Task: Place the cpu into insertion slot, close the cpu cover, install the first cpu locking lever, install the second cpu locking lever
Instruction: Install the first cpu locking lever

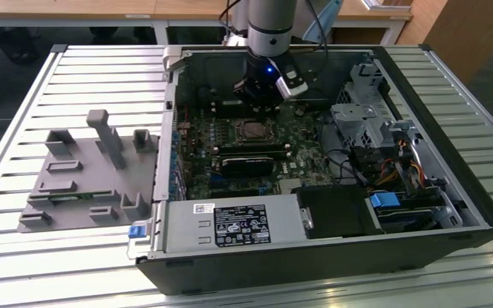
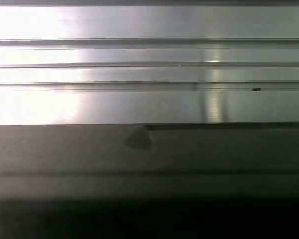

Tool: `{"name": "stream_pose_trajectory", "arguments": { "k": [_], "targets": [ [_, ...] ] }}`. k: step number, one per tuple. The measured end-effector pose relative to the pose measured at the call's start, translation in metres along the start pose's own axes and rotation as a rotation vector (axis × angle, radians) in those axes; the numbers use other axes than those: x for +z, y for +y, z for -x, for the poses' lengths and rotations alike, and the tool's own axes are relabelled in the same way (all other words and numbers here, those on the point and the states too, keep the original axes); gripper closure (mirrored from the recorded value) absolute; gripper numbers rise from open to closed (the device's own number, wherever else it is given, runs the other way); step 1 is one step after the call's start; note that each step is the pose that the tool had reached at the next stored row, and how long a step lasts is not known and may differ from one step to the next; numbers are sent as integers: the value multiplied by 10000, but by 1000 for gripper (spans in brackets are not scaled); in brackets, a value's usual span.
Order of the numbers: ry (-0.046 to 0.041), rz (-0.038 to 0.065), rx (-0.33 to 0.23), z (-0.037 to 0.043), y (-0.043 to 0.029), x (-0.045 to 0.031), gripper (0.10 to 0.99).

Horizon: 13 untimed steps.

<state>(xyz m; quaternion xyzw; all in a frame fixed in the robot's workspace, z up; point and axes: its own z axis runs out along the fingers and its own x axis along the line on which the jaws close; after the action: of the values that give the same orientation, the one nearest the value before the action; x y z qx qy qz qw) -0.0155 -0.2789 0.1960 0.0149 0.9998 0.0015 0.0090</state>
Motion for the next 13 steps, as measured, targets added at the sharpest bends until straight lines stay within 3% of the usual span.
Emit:
{"name": "stream_pose_trajectory", "arguments": {
  "k": [13],
  "targets": [
    [-13,102,1,4,15,-23,980]
  ]
}}
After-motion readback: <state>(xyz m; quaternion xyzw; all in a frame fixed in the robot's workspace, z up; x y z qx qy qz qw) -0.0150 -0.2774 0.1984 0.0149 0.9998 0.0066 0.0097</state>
